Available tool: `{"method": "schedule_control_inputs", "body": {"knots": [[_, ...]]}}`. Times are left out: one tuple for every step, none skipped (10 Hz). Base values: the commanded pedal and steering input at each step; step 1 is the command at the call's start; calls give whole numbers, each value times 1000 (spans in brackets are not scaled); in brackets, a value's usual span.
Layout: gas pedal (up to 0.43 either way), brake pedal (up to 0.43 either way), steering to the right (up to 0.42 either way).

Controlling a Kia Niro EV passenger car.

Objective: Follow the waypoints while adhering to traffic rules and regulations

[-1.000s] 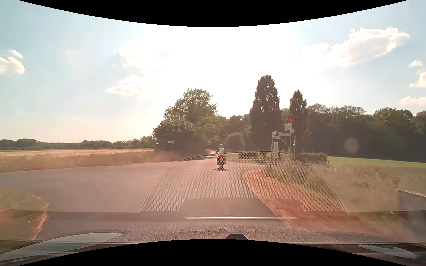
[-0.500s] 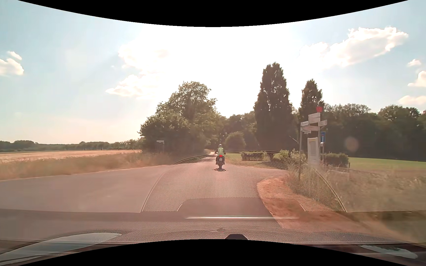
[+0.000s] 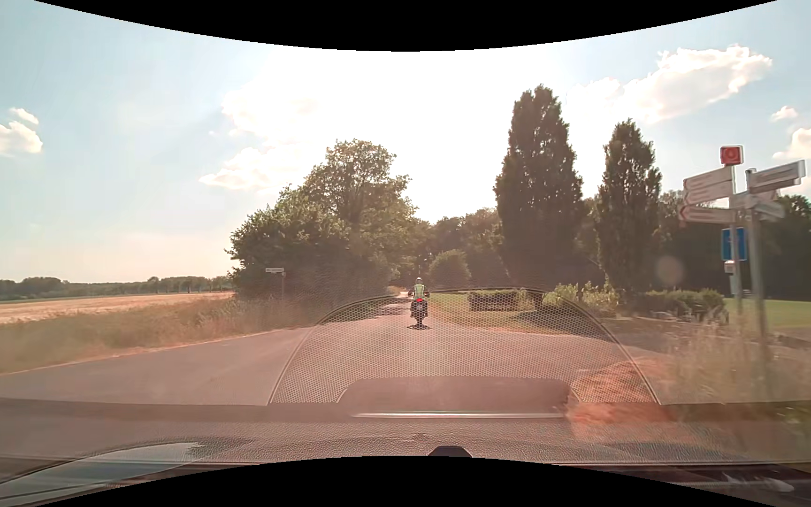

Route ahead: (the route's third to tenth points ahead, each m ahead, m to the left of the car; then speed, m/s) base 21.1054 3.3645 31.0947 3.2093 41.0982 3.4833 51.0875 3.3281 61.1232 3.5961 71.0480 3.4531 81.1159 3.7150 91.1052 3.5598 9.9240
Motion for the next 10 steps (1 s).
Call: {"method": "schedule_control_inputs", "body": {"knots": [[157, 0, 0], [150, 0, -1], [138, 0, 0], [138, 0, 0], [138, 0, 0], [138, 0, 0], [138, 0, 0], [138, 0, 0], [138, 0, 0], [150, 0, 0]]}}
